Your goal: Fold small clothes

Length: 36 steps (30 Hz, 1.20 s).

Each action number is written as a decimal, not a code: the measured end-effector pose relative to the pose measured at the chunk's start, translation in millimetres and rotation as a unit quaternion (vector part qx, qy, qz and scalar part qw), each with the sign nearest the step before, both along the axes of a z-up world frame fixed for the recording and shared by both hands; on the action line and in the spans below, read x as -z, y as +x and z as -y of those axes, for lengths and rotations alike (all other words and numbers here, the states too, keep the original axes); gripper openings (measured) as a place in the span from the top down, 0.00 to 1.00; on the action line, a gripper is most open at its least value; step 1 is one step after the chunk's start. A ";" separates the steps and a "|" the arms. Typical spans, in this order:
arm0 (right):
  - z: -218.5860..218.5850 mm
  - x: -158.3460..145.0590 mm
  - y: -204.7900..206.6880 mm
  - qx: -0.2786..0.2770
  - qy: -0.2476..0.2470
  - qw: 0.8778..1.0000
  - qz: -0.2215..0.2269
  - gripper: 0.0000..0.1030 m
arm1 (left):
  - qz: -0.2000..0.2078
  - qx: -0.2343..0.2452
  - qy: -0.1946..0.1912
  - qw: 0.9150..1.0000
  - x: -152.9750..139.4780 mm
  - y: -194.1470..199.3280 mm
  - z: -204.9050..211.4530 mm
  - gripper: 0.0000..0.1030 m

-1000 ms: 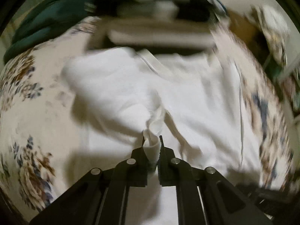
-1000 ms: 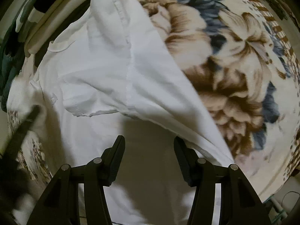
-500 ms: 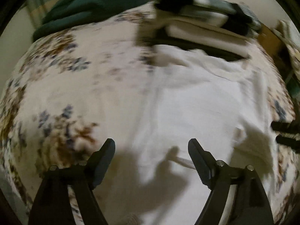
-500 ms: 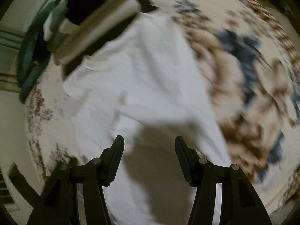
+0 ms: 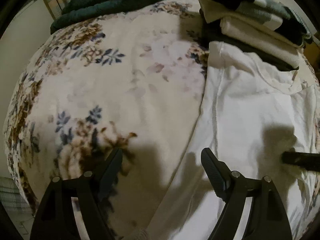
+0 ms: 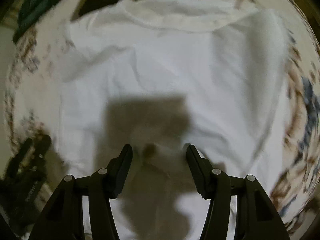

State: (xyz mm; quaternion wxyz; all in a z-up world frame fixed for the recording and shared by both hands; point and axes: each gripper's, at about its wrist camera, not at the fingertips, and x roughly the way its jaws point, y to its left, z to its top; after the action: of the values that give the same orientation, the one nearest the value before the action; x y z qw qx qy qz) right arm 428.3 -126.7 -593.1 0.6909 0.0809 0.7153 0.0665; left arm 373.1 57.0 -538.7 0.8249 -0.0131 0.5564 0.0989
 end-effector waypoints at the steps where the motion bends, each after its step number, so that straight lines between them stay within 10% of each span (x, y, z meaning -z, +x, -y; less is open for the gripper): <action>1: 14.8 -12.9 -6.9 0.017 0.014 1.000 0.002 0.43 | 0.003 -0.001 0.000 1.000 -5.7 -4.3 0.7 0.22; 10: 171.5 -101.6 -95.6 0.091 0.072 0.993 -0.025 0.42 | 0.008 -0.005 0.001 1.000 -55.9 -82.3 57.9 0.22; 21: 277.2 -52.7 -163.8 -0.029 0.042 0.993 -0.106 0.42 | -0.143 -0.006 -0.047 0.989 -15.9 -243.1 263.4 0.22; 28: 338.7 -35.0 -165.2 -0.019 0.028 0.992 -0.125 0.42 | -0.174 0.040 -0.068 0.982 27.4 -278.2 356.4 0.23; 29: 336.4 -32.1 -159.6 -0.021 0.028 0.992 -0.121 0.42 | -0.176 0.042 -0.065 0.981 35.4 -277.0 362.2 0.26; 31: 338.5 -32.4 -148.2 -0.026 0.036 0.992 -0.116 0.42 | -0.177 0.040 -0.065 0.981 50.8 -270.5 366.7 0.91; 36: 299.8 -32.4 -85.3 -0.046 0.067 0.993 -0.083 0.42 | -0.125 -0.012 -0.086 0.988 30.2 -264.8 329.8 0.99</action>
State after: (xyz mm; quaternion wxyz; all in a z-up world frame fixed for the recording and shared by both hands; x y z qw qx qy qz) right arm 343.0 -426.5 -560.6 0.6185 0.0992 0.7670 0.1390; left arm 108.2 -272.8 -568.9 0.7431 -0.0782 0.6616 0.0620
